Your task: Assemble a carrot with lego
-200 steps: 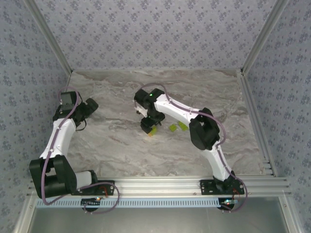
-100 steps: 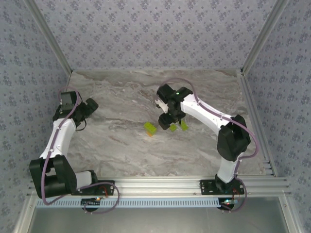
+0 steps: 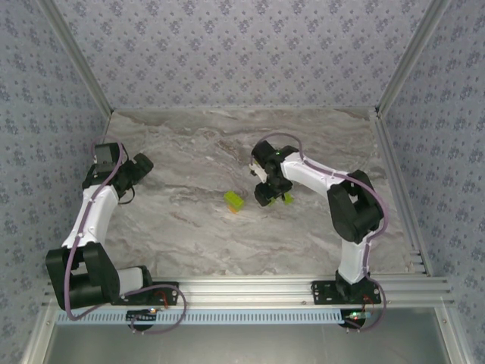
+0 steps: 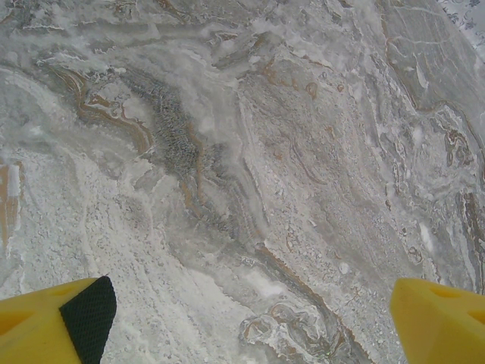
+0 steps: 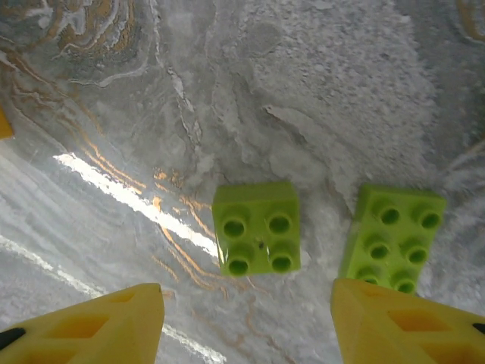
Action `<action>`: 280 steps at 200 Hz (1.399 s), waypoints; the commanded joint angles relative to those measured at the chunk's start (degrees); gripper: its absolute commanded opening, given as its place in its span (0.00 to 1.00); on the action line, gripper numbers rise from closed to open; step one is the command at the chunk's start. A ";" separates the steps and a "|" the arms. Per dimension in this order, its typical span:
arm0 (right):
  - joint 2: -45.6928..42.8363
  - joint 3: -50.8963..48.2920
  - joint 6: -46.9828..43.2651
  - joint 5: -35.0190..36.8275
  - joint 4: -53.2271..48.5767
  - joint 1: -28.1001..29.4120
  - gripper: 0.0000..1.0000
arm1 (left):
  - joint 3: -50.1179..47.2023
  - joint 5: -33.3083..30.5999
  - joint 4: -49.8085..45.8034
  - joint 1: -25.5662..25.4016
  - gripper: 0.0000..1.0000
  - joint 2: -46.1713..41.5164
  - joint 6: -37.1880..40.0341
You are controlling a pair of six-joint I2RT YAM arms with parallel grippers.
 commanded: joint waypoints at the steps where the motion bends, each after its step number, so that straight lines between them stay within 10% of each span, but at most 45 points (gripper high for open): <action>1: 2.76 0.50 -0.86 -1.53 1.23 -0.32 0.60 | 2.05 -0.04 -1.18 0.35 0.95 -0.16 -0.09; 163: 0.45 4.22 0.30 0.33 -4.45 0.31 0.33 | 1.96 -0.04 -1.10 0.40 0.95 -0.20 -0.02; 280: 7.18 32.44 1.41 -1.04 -22.55 12.38 0.32 | 2.50 0.39 -1.66 0.36 0.95 -0.86 -0.18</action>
